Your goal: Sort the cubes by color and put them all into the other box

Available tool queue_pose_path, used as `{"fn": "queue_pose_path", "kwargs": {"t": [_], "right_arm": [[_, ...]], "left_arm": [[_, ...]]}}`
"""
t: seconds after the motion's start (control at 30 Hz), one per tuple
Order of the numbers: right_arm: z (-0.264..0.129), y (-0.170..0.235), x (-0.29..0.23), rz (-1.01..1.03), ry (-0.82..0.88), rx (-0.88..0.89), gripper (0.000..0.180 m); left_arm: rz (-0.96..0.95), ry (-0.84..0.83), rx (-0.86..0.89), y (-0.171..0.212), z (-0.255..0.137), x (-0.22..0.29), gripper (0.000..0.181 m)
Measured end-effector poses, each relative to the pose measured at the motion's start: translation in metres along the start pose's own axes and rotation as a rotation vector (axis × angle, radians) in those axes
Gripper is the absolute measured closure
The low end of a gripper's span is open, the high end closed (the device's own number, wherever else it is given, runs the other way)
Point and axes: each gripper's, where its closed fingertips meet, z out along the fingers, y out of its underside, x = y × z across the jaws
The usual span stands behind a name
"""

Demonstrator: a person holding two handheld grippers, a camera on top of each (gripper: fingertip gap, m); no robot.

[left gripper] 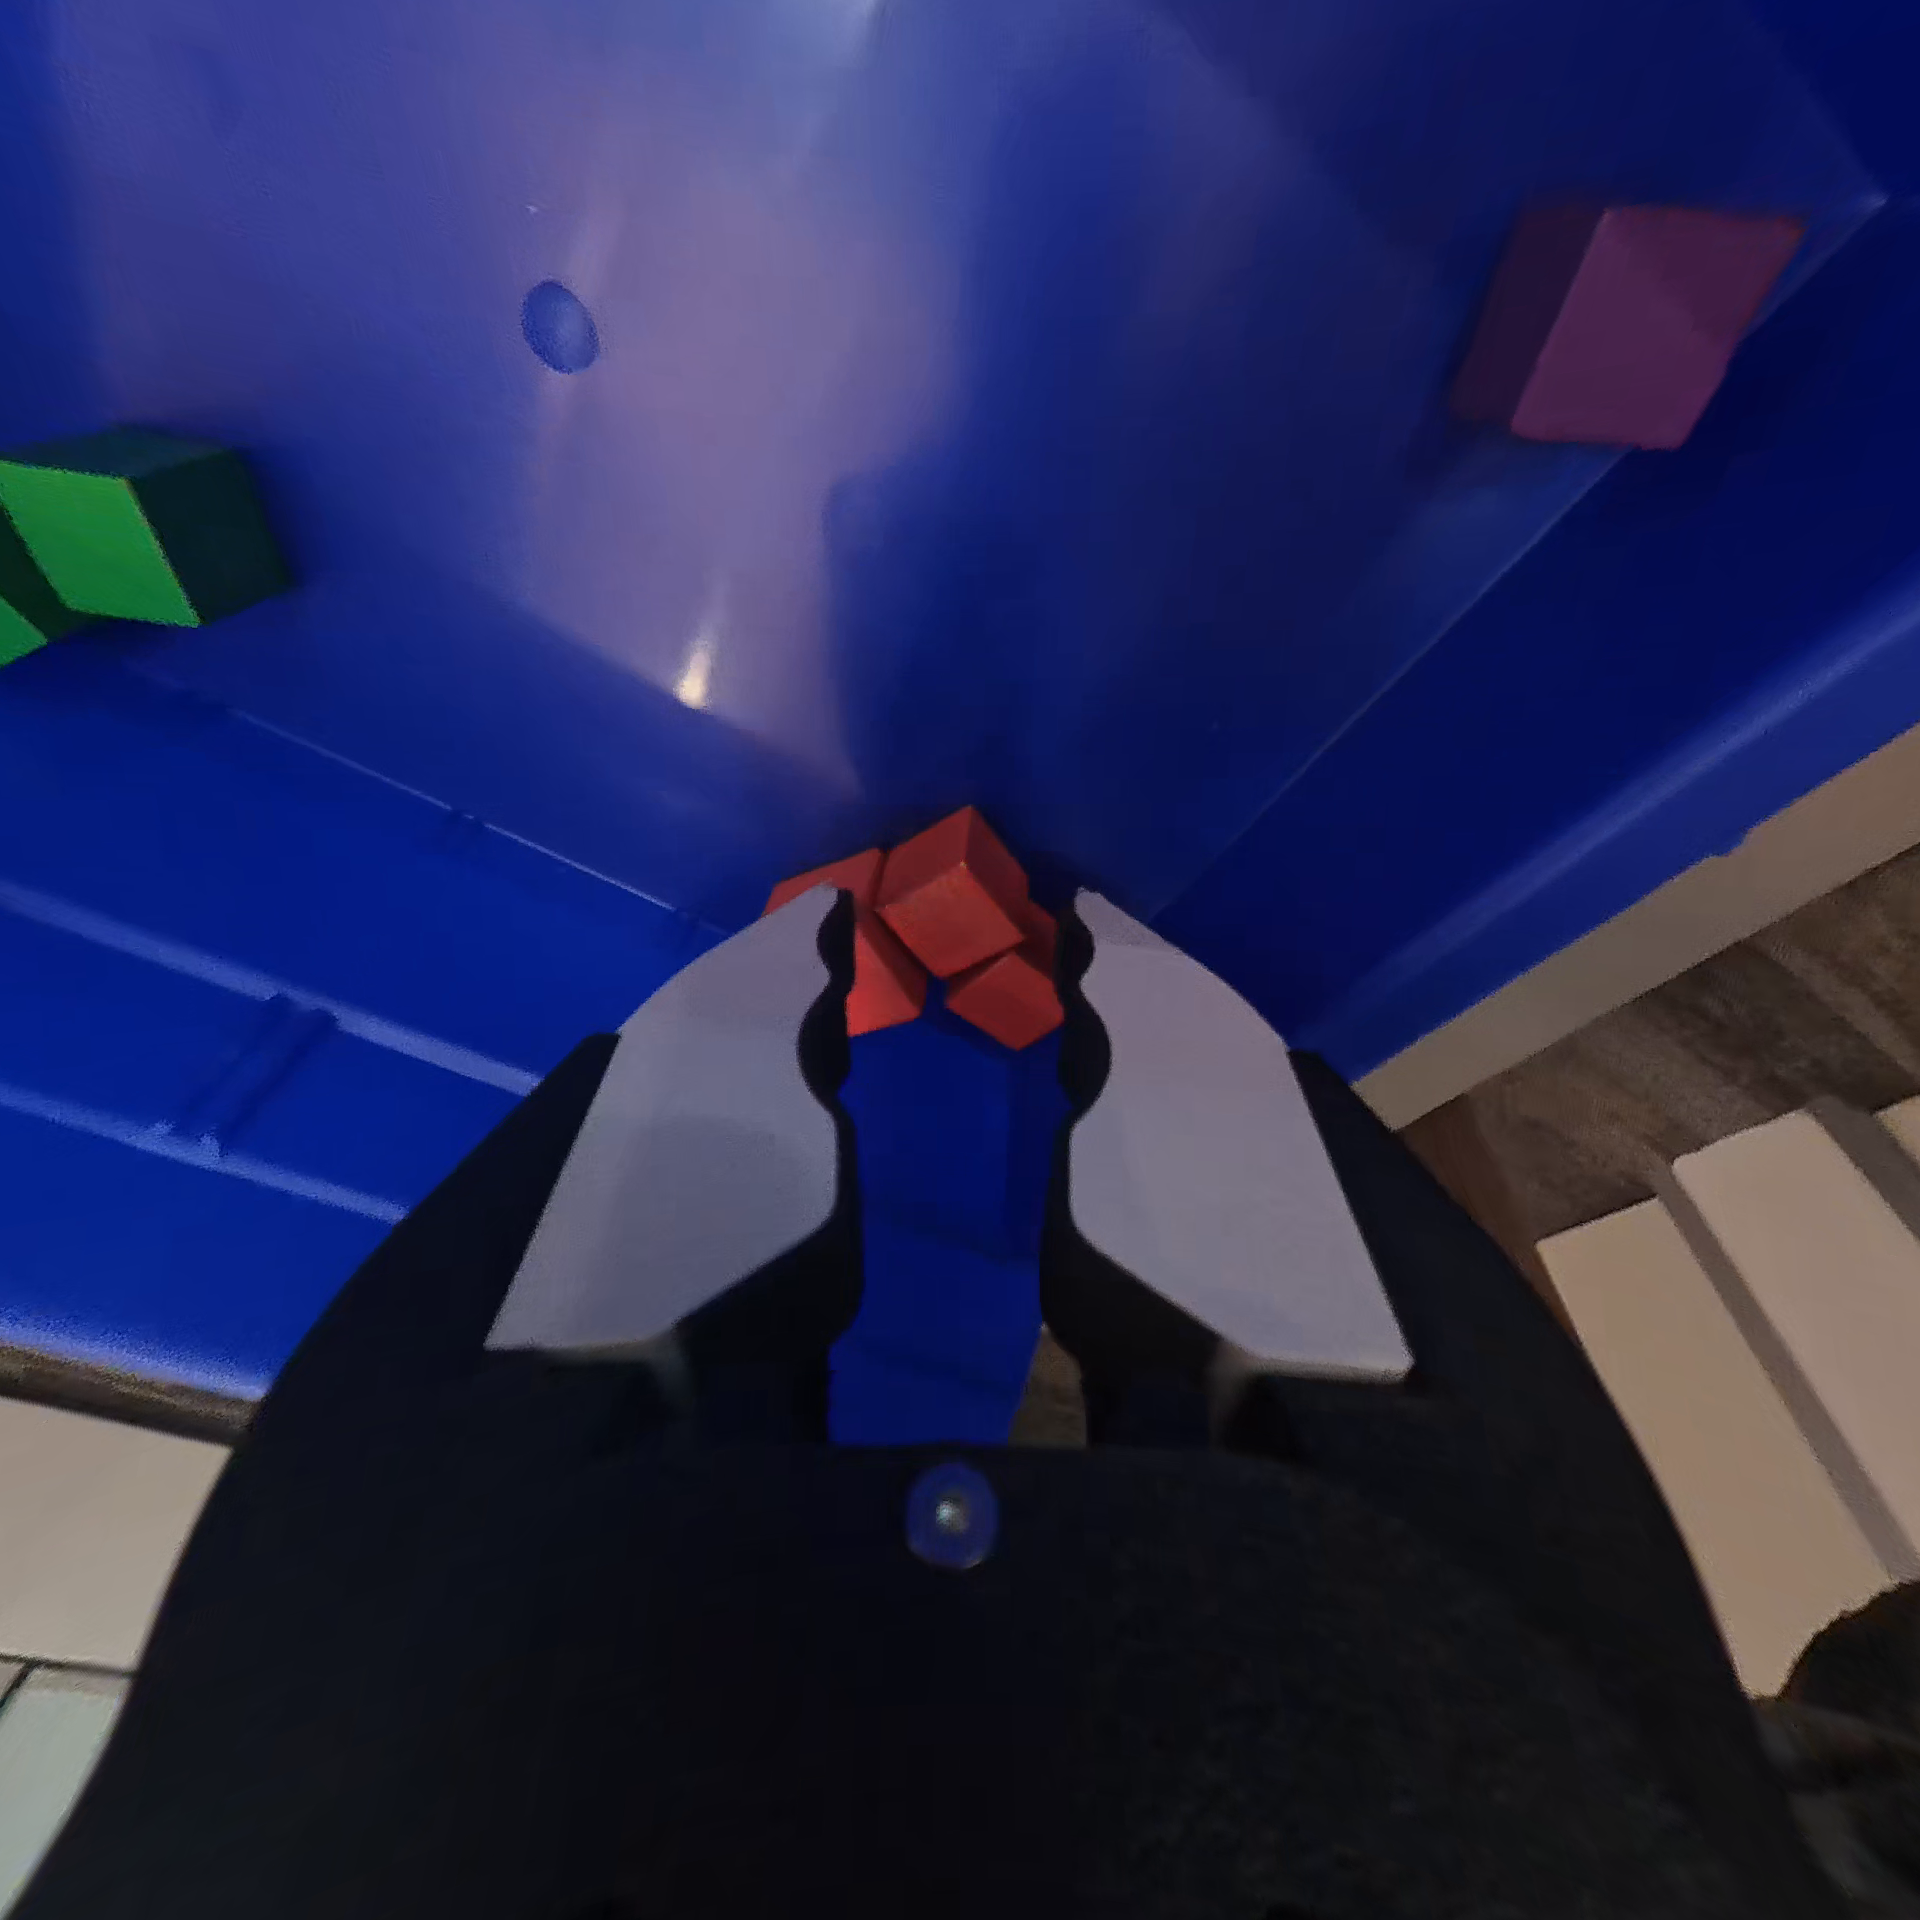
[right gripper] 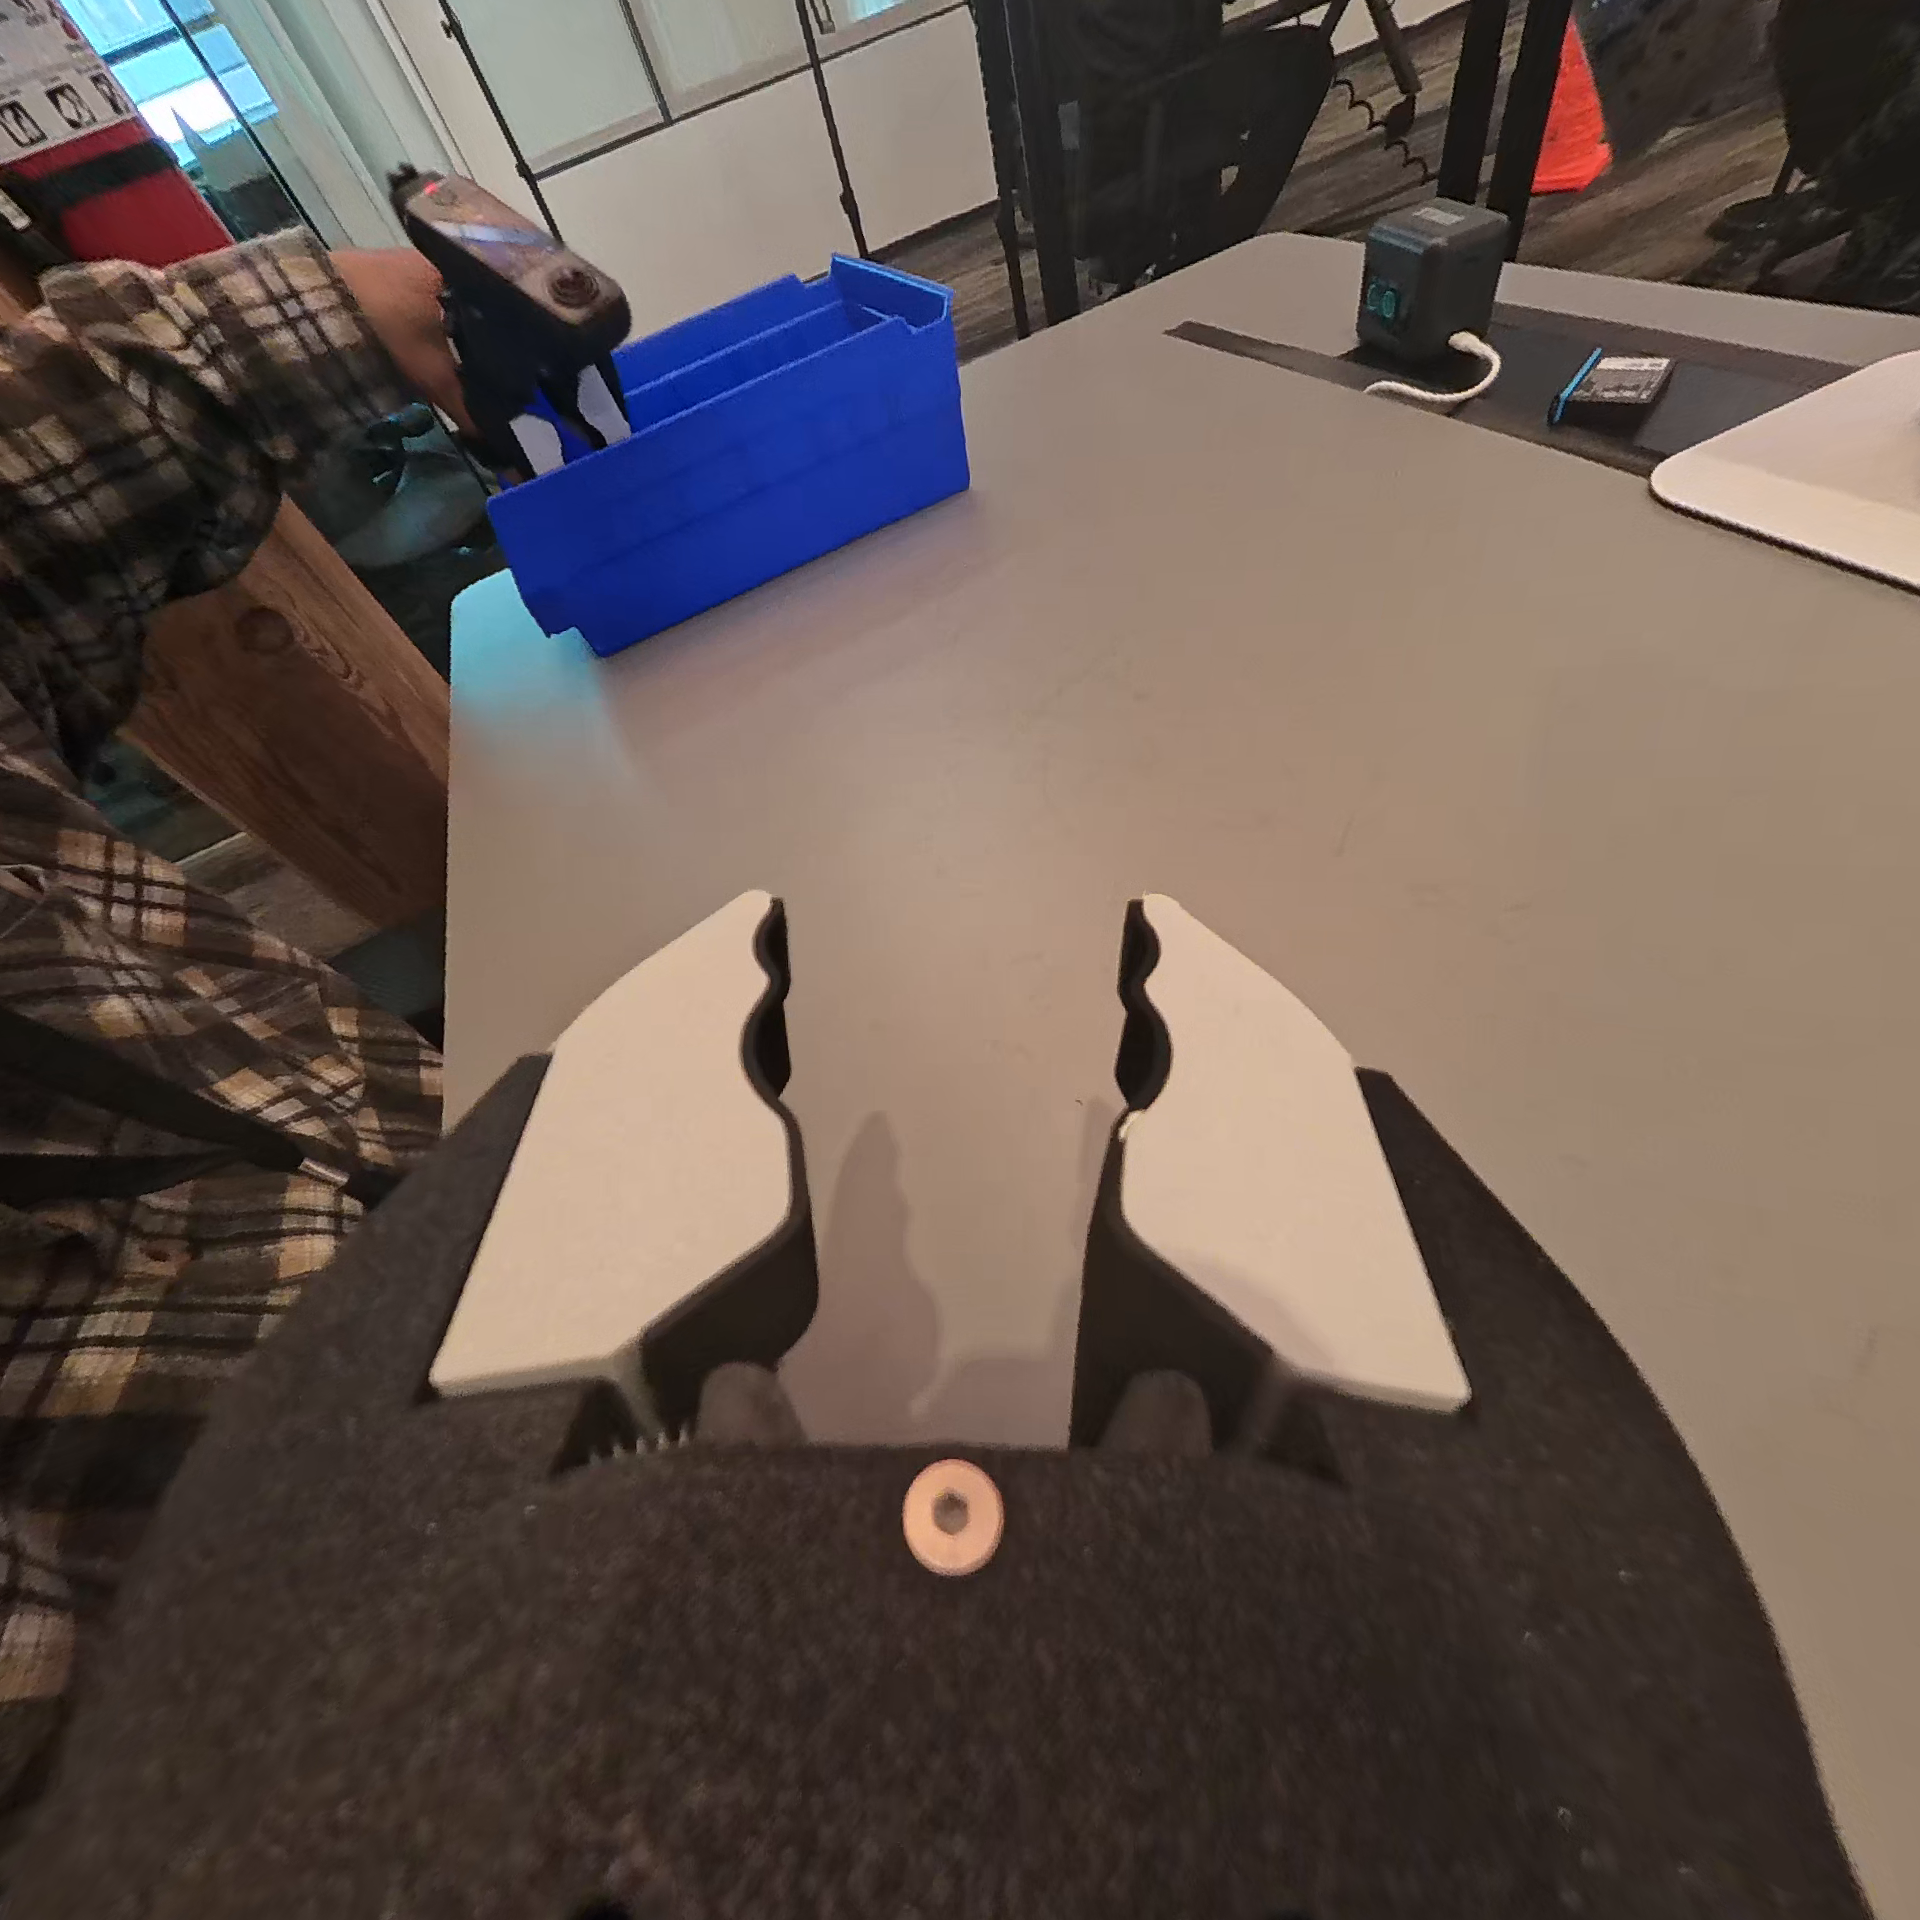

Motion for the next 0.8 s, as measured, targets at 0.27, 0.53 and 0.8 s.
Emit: {"fn": "queue_pose_path", "kwargs": {"t": [0.27,0.53,0.8], "right_arm": [[-0.005,-0.007,-0.002,-0.027,0.015,0.016,0.119],[-0.002,-0.009,-0.005,-0.039,0.009,0.002,0.118],[-0.001,-0.008,-0.007,-0.025,-0.011,0.014,0.118]], "left_arm": [[0.093,-0.060,-0.078,0.001,0.018,-0.007,0.150],[0.005,-0.108,0.084,-0.020,0.005,-0.029,0.151],[-0.126,-0.026,0.133,-0.014,0.006,-0.028,0.143]]}}
